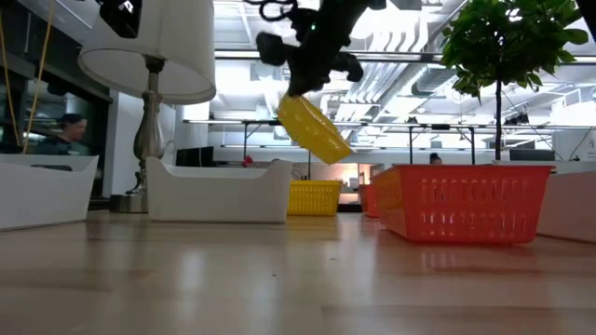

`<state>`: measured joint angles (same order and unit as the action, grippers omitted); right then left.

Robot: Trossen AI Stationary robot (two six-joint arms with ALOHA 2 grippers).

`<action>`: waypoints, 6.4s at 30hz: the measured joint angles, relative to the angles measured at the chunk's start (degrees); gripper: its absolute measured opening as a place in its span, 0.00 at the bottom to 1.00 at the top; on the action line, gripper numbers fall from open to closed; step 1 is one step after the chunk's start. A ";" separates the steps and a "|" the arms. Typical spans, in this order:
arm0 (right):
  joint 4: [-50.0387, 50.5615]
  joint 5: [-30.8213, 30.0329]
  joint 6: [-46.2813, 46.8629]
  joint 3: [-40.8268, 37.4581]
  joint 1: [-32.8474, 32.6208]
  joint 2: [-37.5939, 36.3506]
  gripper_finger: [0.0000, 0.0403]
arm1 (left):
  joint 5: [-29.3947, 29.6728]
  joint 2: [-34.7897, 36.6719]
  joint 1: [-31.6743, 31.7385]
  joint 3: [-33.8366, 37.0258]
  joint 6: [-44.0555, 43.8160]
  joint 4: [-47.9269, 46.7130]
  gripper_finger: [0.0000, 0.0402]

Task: Stack baskets by color
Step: Stack the bottom yellow bin on the top yellow bin, then adjust the stacked yellow bins

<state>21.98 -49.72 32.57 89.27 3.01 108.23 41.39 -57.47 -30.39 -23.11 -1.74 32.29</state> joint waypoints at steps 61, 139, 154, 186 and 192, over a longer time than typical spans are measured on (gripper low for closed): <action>6.51 -0.10 6.74 -0.02 3.01 4.94 0.23 | -0.04 0.00 -0.02 0.00 -1.11 -1.19 0.00; -18.89 6.65 -9.94 -44.55 6.59 -25.35 0.00 | 3.00 0.00 0.14 0.02 -0.50 -4.87 0.00; -17.91 16.24 -1.50 -42.06 15.47 -16.51 0.00 | 2.51 0.02 3.39 0.02 -1.07 -4.01 0.00; -10.32 12.62 0.16 -40.15 14.50 -14.69 0.00 | 1.01 0.02 3.39 0.02 -1.27 -4.22 0.00; -10.41 13.98 0.59 -40.15 13.61 -14.69 0.00 | 1.01 0.01 3.39 0.02 -1.18 -4.21 0.00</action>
<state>11.58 -35.74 33.17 49.12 16.62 93.54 42.39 -57.46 -27.00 -23.09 -2.92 28.09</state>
